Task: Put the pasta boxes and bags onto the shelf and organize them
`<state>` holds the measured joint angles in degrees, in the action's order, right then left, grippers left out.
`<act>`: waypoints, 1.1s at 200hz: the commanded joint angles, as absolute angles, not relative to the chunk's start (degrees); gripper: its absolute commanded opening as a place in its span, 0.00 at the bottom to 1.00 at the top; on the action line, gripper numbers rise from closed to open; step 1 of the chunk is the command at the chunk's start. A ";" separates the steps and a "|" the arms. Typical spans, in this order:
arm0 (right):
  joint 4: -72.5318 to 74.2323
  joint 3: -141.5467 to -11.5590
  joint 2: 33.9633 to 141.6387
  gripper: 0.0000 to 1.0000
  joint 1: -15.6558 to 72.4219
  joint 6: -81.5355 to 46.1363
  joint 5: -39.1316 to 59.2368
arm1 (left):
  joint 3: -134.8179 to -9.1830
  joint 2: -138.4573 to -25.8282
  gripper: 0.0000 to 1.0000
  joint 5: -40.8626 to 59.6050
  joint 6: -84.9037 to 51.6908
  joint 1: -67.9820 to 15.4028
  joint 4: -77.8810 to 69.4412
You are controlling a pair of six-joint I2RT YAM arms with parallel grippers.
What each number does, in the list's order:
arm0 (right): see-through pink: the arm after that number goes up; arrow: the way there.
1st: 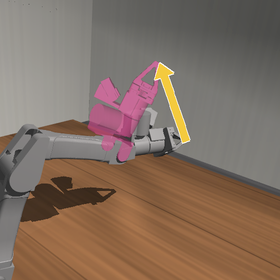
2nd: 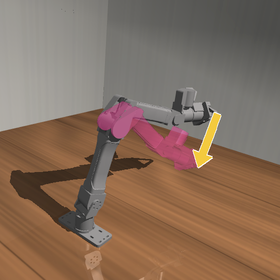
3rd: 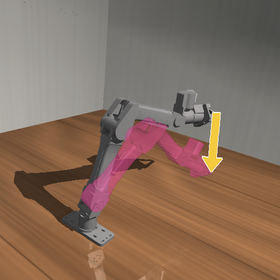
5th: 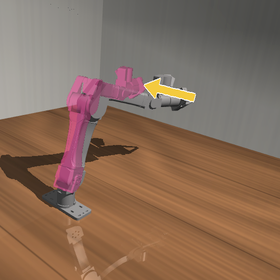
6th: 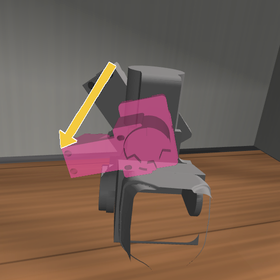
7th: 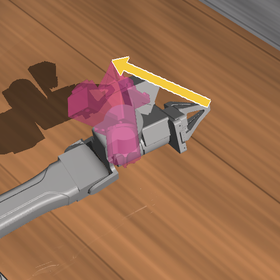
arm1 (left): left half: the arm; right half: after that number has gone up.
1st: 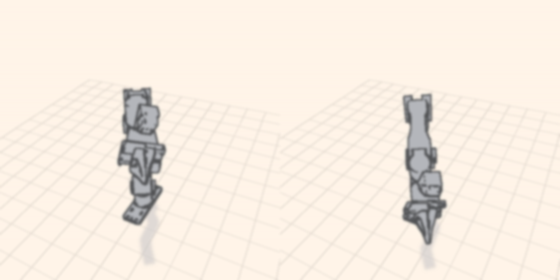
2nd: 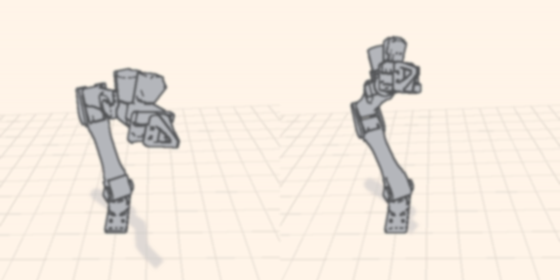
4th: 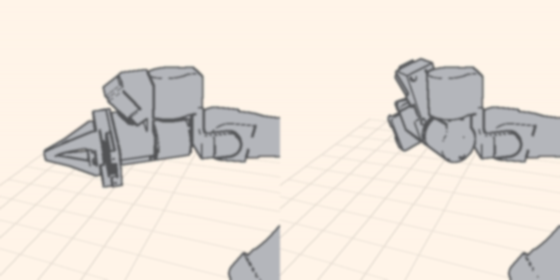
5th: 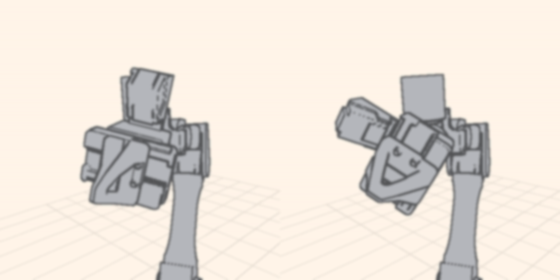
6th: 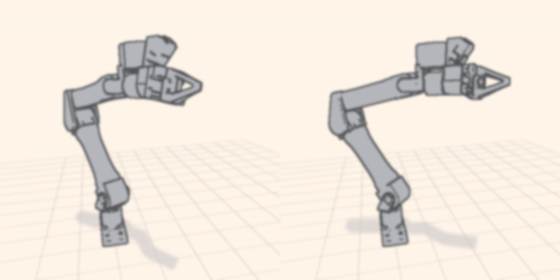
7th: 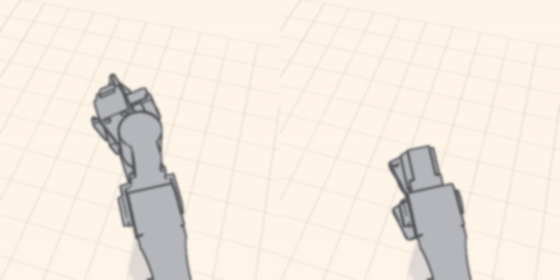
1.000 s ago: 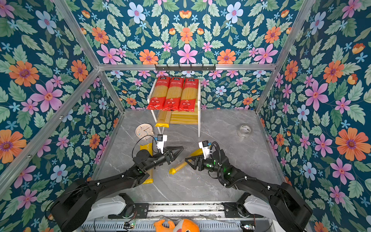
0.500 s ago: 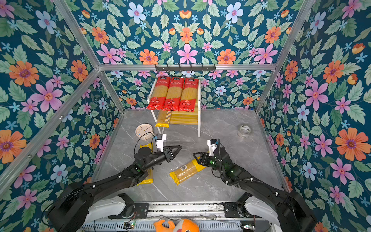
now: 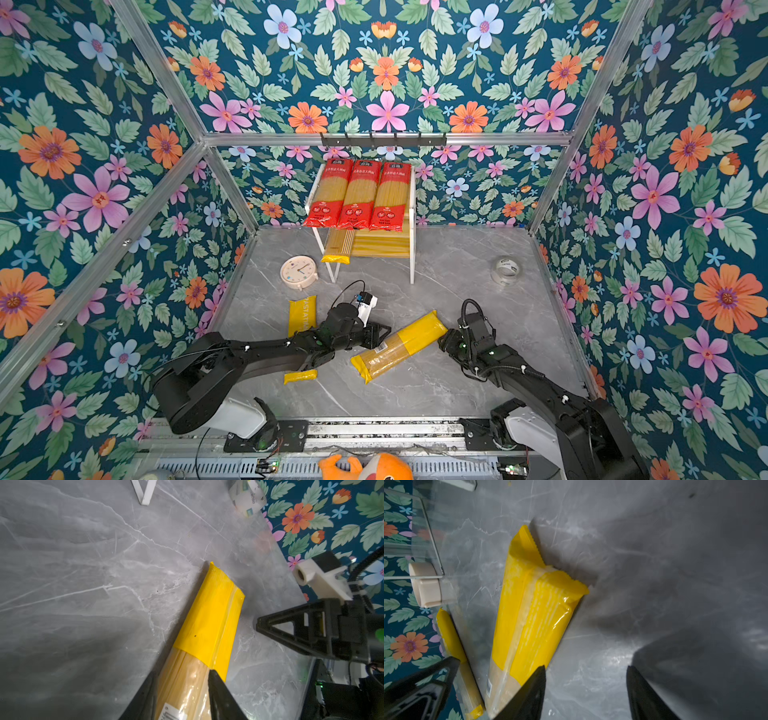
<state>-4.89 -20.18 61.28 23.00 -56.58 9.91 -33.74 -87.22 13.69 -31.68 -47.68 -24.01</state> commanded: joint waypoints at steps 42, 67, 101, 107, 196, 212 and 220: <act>12.94 -20.07 71.32 0.52 22.50 -60.62 8.75 | -34.28 -91.82 0.42 15.38 -31.03 -47.65 -24.39; 25.59 -16.22 74.53 0.43 22.49 -64.91 7.52 | -34.36 -93.67 0.41 16.40 -31.29 -47.64 -25.12; 31.26 -15.36 78.86 0.34 22.49 -67.69 6.05 | -34.08 -94.81 0.39 17.82 -32.13 -47.59 -26.92; 33.77 -14.89 79.56 0.28 22.47 -67.97 5.91 | -34.25 -95.04 0.39 18.08 -32.32 -47.57 -27.14; 22.35 -20.40 66.21 0.00 30.06 -69.28 -4.02 | -34.82 -82.13 0.57 11.25 -21.09 -49.32 -18.11; 14.74 -24.05 61.39 0.00 32.10 -68.50 -7.10 | -35.32 -79.17 0.66 6.90 -16.17 -54.00 -15.63; 12.27 -25.28 59.90 0.00 33.18 -68.80 -9.09 | -35.41 -78.20 0.70 4.41 -14.37 -56.31 -14.54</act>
